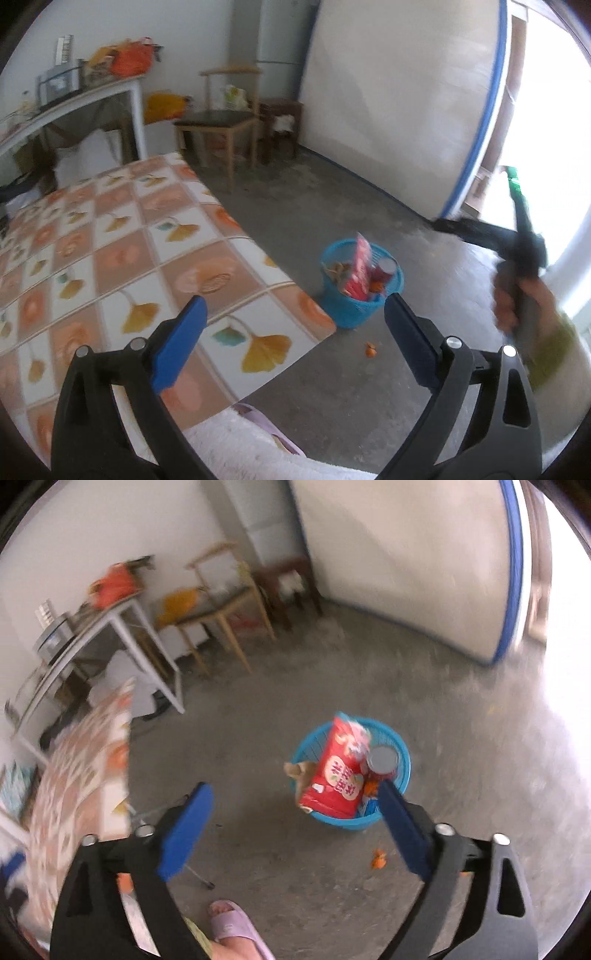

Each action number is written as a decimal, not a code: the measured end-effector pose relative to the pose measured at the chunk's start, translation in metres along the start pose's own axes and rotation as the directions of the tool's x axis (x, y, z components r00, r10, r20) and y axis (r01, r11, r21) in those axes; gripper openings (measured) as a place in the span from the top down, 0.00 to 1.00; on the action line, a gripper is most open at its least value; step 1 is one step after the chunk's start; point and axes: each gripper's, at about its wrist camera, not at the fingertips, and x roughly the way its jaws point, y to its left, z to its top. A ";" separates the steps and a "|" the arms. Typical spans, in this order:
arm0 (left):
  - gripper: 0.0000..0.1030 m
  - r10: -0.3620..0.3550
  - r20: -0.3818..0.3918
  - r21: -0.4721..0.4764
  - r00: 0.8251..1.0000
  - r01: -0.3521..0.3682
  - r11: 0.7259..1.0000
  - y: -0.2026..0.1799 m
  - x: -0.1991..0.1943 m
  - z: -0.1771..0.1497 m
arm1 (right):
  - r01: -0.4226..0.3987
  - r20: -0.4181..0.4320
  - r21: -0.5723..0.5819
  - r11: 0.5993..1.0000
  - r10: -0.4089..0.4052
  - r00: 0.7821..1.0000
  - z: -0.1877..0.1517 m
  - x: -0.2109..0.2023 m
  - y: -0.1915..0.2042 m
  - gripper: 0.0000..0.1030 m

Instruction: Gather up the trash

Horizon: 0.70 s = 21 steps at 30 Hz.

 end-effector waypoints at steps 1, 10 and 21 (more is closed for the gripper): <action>0.10 0.028 0.013 -0.018 1.000 -0.028 0.999 0.002 -0.009 -0.001 | 0.016 0.034 -0.036 0.999 -0.014 0.999 -0.010 -0.020 0.016 0.06; 0.08 0.331 0.109 -0.100 0.937 -0.321 0.942 0.011 -0.071 -0.012 | 0.115 0.259 -0.219 0.969 -0.056 0.964 -0.062 -0.122 0.111 0.06; 0.08 0.366 -0.101 -0.180 0.925 -0.379 0.908 0.033 -0.062 -0.036 | 0.148 0.145 -0.281 0.948 -0.110 0.983 -0.104 -0.118 0.152 0.06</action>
